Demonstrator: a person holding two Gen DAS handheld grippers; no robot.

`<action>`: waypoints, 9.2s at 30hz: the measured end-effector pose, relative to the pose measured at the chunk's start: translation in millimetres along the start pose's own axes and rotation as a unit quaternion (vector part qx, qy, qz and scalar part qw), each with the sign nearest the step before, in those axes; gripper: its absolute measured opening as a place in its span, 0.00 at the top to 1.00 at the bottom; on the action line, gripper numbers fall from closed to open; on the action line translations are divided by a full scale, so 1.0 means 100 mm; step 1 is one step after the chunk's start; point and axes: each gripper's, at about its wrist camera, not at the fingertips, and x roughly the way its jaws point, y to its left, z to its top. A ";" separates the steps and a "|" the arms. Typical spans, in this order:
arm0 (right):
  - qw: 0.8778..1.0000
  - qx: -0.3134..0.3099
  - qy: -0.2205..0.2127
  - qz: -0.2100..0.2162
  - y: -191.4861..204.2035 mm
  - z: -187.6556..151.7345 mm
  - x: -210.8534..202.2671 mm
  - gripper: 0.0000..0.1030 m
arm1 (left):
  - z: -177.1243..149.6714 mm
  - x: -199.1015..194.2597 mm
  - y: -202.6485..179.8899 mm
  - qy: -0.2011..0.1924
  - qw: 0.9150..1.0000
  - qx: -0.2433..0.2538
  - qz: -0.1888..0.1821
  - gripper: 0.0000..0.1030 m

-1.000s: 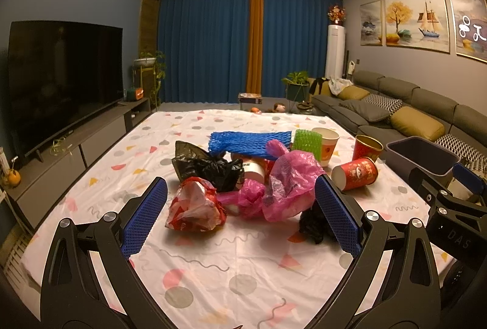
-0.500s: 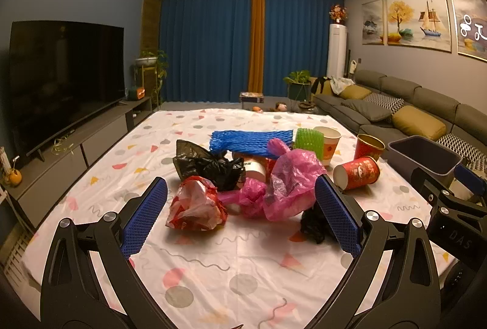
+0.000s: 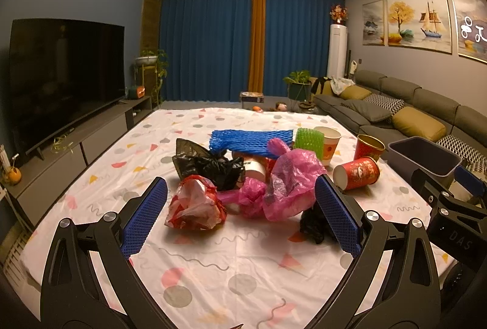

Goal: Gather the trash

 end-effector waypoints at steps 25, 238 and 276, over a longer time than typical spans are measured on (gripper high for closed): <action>1.000 0.004 -0.001 -0.005 -0.02 -0.03 0.03 0.05 | 0.00 0.01 0.04 -0.008 1.000 -0.003 -0.008 0.07; 0.981 0.092 -0.061 -0.159 -2.58 0.54 1.03 0.88 | 0.64 2.08 -3.74 0.068 0.930 0.080 -0.352 0.63; 0.977 0.107 -0.076 -0.170 -2.53 0.40 0.63 0.22 | 0.53 1.62 -2.89 0.051 0.972 0.050 -0.226 0.06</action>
